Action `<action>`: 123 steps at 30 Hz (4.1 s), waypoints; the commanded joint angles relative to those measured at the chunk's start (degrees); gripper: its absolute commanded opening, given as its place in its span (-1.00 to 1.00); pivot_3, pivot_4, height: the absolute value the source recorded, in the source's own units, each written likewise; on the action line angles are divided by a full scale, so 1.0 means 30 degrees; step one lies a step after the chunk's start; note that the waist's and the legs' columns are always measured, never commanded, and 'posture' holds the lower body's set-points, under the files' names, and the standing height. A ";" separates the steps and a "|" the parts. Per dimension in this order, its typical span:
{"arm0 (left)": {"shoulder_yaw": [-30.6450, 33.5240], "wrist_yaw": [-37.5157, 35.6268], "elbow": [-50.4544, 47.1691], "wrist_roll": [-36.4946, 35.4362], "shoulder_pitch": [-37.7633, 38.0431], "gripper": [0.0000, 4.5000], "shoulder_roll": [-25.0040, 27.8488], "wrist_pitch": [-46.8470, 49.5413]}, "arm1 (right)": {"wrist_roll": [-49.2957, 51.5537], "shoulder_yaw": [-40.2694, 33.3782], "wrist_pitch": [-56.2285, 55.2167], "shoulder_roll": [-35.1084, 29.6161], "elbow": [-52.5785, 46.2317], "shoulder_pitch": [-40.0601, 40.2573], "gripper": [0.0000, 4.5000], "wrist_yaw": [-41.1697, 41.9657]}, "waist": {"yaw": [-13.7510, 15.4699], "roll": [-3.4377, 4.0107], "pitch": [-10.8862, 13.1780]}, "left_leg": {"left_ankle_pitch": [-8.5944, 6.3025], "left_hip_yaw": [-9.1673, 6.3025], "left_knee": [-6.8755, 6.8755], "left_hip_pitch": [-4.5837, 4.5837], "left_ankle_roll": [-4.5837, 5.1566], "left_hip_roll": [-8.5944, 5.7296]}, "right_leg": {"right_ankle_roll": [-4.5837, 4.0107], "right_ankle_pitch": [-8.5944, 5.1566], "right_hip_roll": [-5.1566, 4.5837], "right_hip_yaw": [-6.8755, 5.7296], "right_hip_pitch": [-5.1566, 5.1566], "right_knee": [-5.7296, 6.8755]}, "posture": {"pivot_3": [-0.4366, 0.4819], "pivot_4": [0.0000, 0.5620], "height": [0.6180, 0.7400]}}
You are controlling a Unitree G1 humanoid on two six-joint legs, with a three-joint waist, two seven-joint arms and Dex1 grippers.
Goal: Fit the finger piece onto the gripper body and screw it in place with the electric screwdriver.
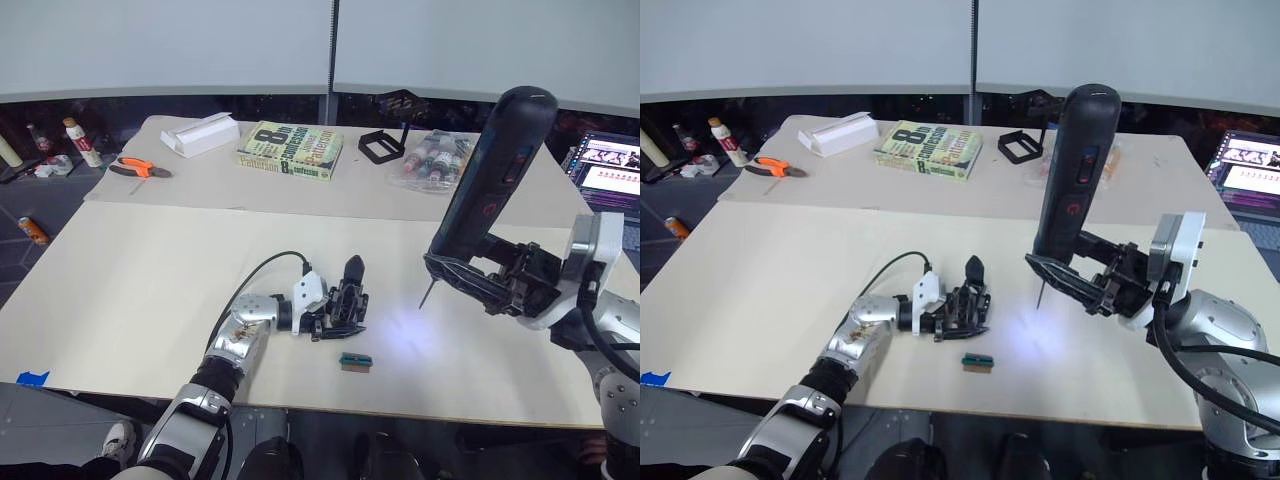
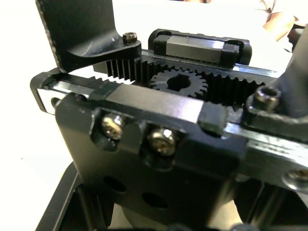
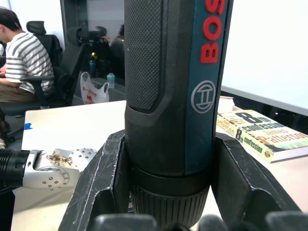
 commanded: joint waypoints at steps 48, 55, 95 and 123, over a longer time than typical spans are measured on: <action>0.7074 -0.6338 -0.6807 -0.6287 0.6354 0.98 1.0321 0.1771 | -0.0150 -0.6334 -0.3841 -0.0837 0.0524 0.7026 -0.15 0.3615 | 0.0053 0.0035 0.0022 | 0.0000 0.0011 -0.0028 0.0037 -0.0019 0.0001 | 0.0014 -0.0023 -0.0008 0.0036 0.0007 -0.0007 | -0.05 -0.47 1.00; 0.5052 -0.5474 -1.0691 -0.5767 0.6958 0.98 0.9375 0.2779 | 0.1708 -0.4014 -0.2801 -0.1003 -0.1749 0.4777 -0.15 0.1878 | 0.0009 0.0062 0.0037 | 0.0005 0.0011 -0.0039 0.0047 -0.0031 0.0003 | 0.0001 -0.0026 -0.0003 0.0051 0.0005 0.0004 | -0.05 -0.47 1.00; -0.1698 -0.0936 -0.9594 -0.0675 0.4753 0.98 0.4377 0.2579 | -0.3392 0.7263 -0.4512 0.2873 -0.0898 0.0663 -0.15 0.1477 | 0.0023 0.0058 0.0040 | 0.0014 0.0025 -0.0003 0.0042 -0.0032 -0.0007 | -0.0002 -0.0025 0.0025 0.0032 0.0009 0.0029 | -0.05 -0.47 1.00; -0.2231 -0.0801 -0.9733 -0.0589 0.4706 0.98 0.4129 0.2967 | -0.3994 0.7585 -0.4594 0.3094 0.0081 0.0490 -0.15 0.1989 | 0.0023 0.0058 0.0040 | 0.0015 0.0025 0.0001 0.0043 -0.0031 -0.0006 | -0.0002 -0.0024 0.0024 0.0031 0.0011 0.0033 | -0.05 -0.47 1.00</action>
